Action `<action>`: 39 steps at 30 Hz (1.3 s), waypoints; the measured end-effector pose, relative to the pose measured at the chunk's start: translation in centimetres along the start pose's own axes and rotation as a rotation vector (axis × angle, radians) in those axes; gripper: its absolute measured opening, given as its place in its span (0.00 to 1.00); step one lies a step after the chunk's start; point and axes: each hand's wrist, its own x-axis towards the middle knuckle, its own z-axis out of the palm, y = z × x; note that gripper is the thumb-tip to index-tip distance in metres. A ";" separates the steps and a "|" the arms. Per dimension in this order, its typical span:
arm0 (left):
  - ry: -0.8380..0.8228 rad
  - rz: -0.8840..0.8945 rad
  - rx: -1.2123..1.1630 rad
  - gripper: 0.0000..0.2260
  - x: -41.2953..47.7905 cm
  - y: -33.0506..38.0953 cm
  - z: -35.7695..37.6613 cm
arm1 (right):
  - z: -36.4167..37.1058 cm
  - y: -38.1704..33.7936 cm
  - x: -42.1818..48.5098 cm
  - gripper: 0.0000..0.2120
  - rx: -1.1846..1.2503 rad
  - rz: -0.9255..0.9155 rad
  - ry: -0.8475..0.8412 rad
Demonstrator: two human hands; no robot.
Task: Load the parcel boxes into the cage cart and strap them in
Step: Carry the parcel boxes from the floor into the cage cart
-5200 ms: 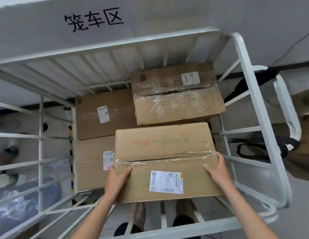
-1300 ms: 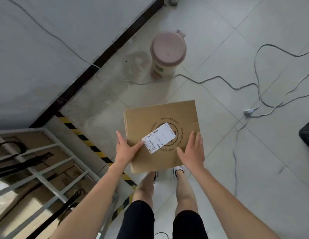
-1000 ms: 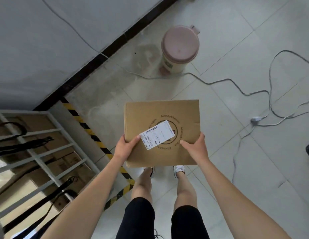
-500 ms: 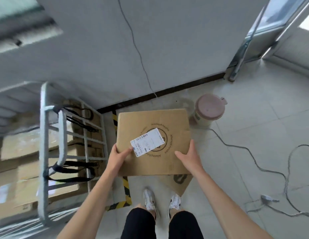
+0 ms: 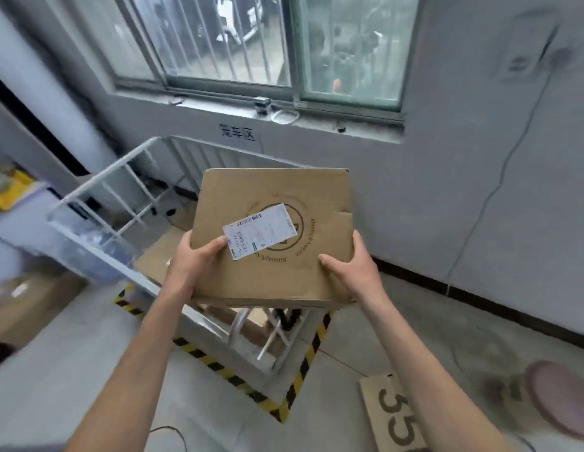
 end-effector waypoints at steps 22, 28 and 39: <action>0.071 -0.172 0.144 0.19 21.7 -18.6 -34.0 | 45.4 -8.9 1.4 0.41 -0.116 0.045 -0.003; 0.048 -0.210 0.196 0.23 34.1 -17.5 -39.5 | 54.1 -13.1 10.4 0.36 -0.114 0.051 0.009; -0.054 -0.233 0.330 0.23 55.0 -14.5 -43.1 | 64.3 -18.0 24.8 0.31 -0.014 0.200 0.025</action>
